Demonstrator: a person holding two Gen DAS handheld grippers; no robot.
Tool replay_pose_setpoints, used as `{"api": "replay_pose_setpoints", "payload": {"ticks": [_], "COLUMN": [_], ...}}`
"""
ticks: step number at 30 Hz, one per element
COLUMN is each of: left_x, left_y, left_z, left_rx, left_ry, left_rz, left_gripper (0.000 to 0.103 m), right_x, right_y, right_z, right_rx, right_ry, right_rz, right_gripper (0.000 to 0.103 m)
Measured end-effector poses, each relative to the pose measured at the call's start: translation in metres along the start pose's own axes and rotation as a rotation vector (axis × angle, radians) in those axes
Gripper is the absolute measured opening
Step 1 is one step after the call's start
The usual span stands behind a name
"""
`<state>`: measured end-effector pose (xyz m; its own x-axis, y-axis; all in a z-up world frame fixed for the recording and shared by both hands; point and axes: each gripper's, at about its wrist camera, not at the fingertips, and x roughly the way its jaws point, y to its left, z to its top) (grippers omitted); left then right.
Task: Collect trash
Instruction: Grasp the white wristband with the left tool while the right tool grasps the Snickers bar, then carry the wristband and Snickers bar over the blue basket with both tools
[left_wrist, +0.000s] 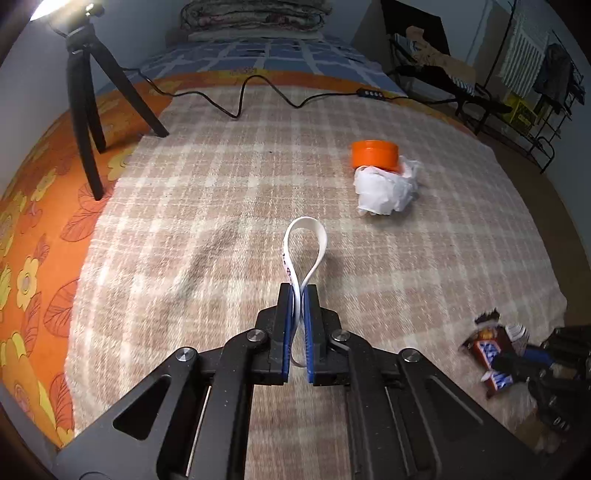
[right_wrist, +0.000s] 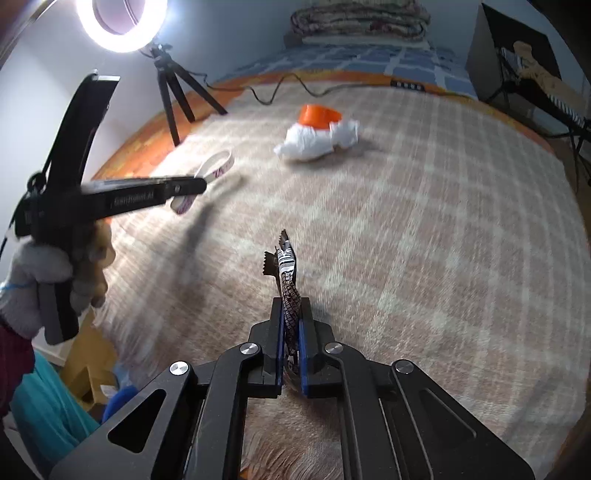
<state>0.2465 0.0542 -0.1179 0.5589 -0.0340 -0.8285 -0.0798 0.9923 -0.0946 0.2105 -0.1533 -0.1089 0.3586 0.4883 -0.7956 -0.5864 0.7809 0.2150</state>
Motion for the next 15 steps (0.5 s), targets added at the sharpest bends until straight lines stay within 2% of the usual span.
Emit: {"api": "replay_pose_setpoints", "payload": {"ticks": [8,15], "left_x": [-0.039,-0.083], "left_y": [-0.012,-0.026], "left_z": [-0.018,-0.041], "left_rx": [0.029,0.047], "left_ry": [-0.036,-0.073], "left_rz": [-0.022,-0.053], "left_gripper": [0.004,0.004], "right_x": [-0.024,-0.044], "right_y": [0.002,0.004], "right_z": [-0.005,-0.022], "right_rx": [0.005,0.013], "right_ry": [-0.036,-0.046], "right_rz": [-0.010,-0.019], "right_gripper": [0.005,0.005]}}
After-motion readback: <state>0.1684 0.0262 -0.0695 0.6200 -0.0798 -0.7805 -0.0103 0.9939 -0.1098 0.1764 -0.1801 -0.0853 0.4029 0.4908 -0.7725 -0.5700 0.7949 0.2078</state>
